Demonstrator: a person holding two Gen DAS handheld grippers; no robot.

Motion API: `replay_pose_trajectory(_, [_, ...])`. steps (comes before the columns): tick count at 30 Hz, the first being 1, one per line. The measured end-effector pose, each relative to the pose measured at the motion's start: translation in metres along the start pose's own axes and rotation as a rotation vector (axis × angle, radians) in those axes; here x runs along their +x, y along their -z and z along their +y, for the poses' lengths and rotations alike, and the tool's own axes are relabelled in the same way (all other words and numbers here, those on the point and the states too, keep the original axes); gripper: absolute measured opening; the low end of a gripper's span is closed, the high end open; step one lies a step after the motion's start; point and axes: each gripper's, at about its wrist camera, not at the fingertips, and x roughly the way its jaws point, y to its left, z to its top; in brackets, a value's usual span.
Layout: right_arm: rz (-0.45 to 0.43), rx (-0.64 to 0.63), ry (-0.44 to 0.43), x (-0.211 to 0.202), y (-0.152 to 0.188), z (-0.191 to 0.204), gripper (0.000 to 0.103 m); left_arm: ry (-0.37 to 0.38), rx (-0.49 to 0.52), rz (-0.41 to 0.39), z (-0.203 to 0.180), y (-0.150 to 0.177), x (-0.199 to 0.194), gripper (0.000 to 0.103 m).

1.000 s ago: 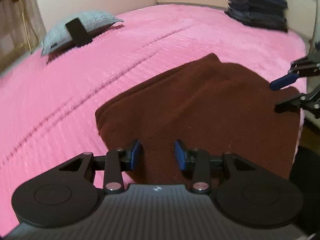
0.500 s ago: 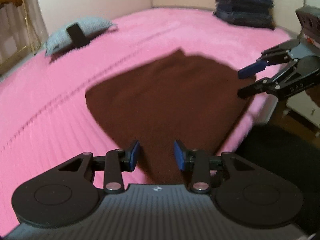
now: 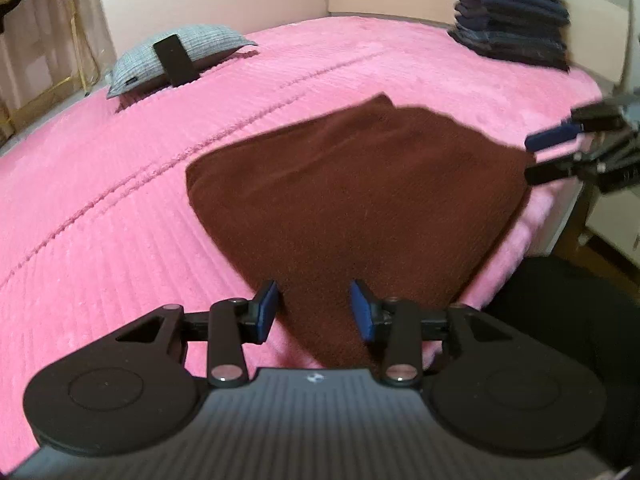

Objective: Fold clothes
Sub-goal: 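Release the folded cardigan and smooth it with both tools, then pat and square the folded brown cardigan with both open tools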

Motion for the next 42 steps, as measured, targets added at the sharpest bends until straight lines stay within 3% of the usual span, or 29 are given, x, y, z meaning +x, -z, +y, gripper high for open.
replay_pose_trajectory(2, [-0.03, 0.044, -0.027, -0.005, -0.002, 0.001, 0.055, 0.017, 0.01, -0.03, -0.003, -0.004, -0.012, 0.033])
replay_pose_trajectory(9, [0.078, 0.033, -0.014, 0.022, 0.0, 0.005, 0.055, 0.036, 0.019, 0.01, -0.013, 0.007, 0.003, 0.033])
replay_pose_trajectory(12, [0.018, 0.042, -0.032, 0.01, -0.012, 0.005, 0.055, 0.031, 0.026, -0.01, -0.008, -0.003, -0.005, 0.033])
replay_pose_trajectory(18, [0.009, -0.005, -0.032, 0.028, -0.041, 0.001, 0.055, -0.036, 0.056, -0.02, 0.02, -0.029, 0.019, 0.033])
replay_pose_trajectory(22, [0.028, -0.057, -0.05, 0.058, -0.065, 0.001, 0.055, -0.042, 0.066, -0.015, 0.042, -0.044, 0.046, 0.032])
replay_pose_trajectory(25, [0.085, -0.094, -0.082, 0.092, -0.08, 0.003, 0.055, -0.036, 0.083, 0.042, 0.047, -0.041, 0.073, 0.032])
replay_pose_trajectory(34, [0.163, -0.221, -0.214, 0.183, -0.125, 0.022, 0.055, 0.02, -0.075, -0.085, 0.088, -0.056, 0.06, 0.032])
replay_pose_trajectory(37, [0.237, -0.204, -0.231, 0.213, -0.125, 0.017, 0.055, 0.038, -0.031, -0.078, 0.099, -0.067, 0.078, 0.031])
replay_pose_trajectory(42, [0.191, -0.127, -0.186, 0.204, -0.126, -0.013, 0.055, 0.097, 0.105, -0.018, 0.098, -0.071, 0.108, 0.033])
